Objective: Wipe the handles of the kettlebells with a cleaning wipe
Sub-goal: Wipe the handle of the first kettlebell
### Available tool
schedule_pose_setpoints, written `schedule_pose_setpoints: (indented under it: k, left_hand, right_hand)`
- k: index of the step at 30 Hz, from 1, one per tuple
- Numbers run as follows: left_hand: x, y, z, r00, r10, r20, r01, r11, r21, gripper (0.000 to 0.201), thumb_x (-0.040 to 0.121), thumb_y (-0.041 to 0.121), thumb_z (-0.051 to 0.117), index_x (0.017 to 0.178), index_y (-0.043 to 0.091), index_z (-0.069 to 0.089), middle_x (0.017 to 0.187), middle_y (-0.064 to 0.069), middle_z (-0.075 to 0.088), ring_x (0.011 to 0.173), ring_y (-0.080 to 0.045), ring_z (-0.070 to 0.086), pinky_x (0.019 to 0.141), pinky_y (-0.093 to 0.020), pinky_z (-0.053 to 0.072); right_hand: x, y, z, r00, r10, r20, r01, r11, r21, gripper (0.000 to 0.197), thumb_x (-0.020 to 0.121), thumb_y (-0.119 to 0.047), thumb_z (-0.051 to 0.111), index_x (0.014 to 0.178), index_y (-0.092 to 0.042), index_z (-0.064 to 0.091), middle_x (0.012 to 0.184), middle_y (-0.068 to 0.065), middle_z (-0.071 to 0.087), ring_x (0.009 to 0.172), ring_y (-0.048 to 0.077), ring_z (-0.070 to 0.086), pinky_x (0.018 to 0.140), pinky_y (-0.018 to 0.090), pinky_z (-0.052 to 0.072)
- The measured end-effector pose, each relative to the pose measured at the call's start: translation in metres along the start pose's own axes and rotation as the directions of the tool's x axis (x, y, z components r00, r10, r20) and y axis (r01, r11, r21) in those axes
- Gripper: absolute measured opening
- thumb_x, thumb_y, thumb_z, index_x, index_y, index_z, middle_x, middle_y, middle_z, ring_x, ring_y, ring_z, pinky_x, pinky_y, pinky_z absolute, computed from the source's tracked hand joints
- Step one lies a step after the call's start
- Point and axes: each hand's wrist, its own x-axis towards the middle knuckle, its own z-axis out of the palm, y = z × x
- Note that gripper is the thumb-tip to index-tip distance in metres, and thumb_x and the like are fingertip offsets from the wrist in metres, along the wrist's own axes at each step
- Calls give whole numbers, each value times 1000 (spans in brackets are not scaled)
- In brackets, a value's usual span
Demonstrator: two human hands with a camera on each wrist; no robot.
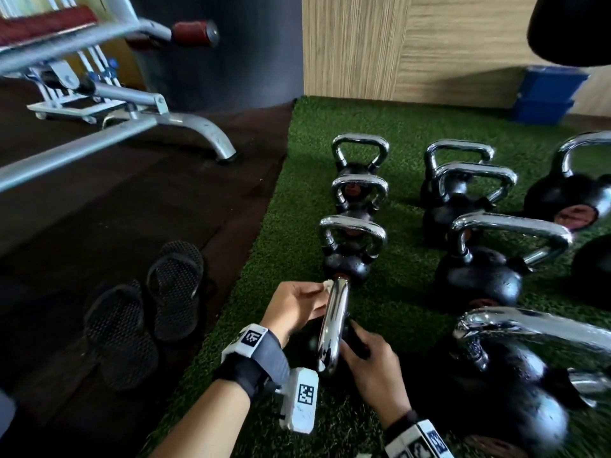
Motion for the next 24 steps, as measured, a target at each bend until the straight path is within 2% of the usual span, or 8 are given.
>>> schedule_pose_setpoints:
  k: [3, 6, 9, 14, 16, 18, 21, 24]
  left_hand:
    - [-1, 10, -1, 1000, 9, 25, -8, 998, -58, 25, 95, 1, 66, 118, -8, 70, 112, -21, 73, 94, -21, 70, 78, -22, 62]
    - [-6, 18, -9, 997, 10, 70, 2, 987, -161, 16, 88, 0, 71, 103, 3, 78, 104, -16, 77, 86, -17, 74, 73, -22, 62]
    - [-12, 27, -17, 985, -4, 175, 26, 992, -125, 16, 74, 4, 79, 89, 10, 82, 94, -10, 79, 81, -14, 76, 70, -21, 61]
    - [-14, 32, -16, 991, -8, 133, 17, 998, -65, 15, 72, 7, 83, 87, 8, 80, 94, -11, 79, 79, -15, 75, 72, -25, 63]
    - [-22, 27, -22, 984, -49, 172, 60, 996, -62, 13, 71, 7, 81, 84, 8, 79, 88, -8, 78, 75, -14, 75, 68, -24, 62]
    - [-34, 22, -32, 962, -81, 262, 94, 995, -40, 13, 68, 7, 79, 81, 7, 77, 85, -8, 77, 76, -14, 75, 68, -24, 61]
    - [-46, 13, -36, 957, 10, 290, -1, 999, -32, 15, 67, 8, 81, 82, 9, 81, 88, -9, 78, 82, -15, 75, 71, -26, 62]
    - [-55, 2, -41, 962, 91, 258, -82, 996, -47, 18, 66, 13, 83, 84, 15, 83, 92, -8, 79, 86, -16, 76, 74, -27, 62]
  right_hand:
    - [1, 3, 0, 1000, 5, -2, -5, 1000, -9, 16, 83, -38, 79, 91, -47, 68, 74, -32, 61, 78, -30, 53, 66, -1, 40]
    - [-1, 0, -3, 999, -21, 29, 22, 999, -43, 31, 83, -49, 74, 106, -58, 54, 81, -29, 67, 81, -24, 57, 64, 2, 41]
    - [-2, 1, -8, 1000, -10, 27, 11, 999, -53, 33, 82, -54, 74, 106, -59, 52, 80, -26, 65, 83, -28, 54, 65, -1, 40]
    - [2, 1, -9, 999, -4, 44, 6, 998, -60, 25, 81, -53, 74, 101, -54, 59, 80, -19, 66, 82, -19, 59, 65, 5, 43]
    - [3, 4, -9, 999, -5, 46, 8, 998, -64, 26, 80, -55, 74, 104, -51, 66, 85, -17, 69, 87, -9, 65, 71, 7, 46]
    - [4, 7, -9, 997, 25, 71, -19, 997, -74, 40, 78, -60, 73, 115, -44, 71, 99, -11, 72, 96, 1, 67, 86, 23, 53]
    - [4, 6, -10, 996, 54, 65, -51, 997, -50, 22, 76, -58, 76, 98, -56, 70, 97, -11, 73, 93, 2, 68, 88, 34, 55]
    - [5, 0, -12, 997, 46, 57, -45, 999, -25, 29, 73, -52, 81, 84, -71, 63, 86, -25, 72, 87, -8, 66, 79, 20, 52]
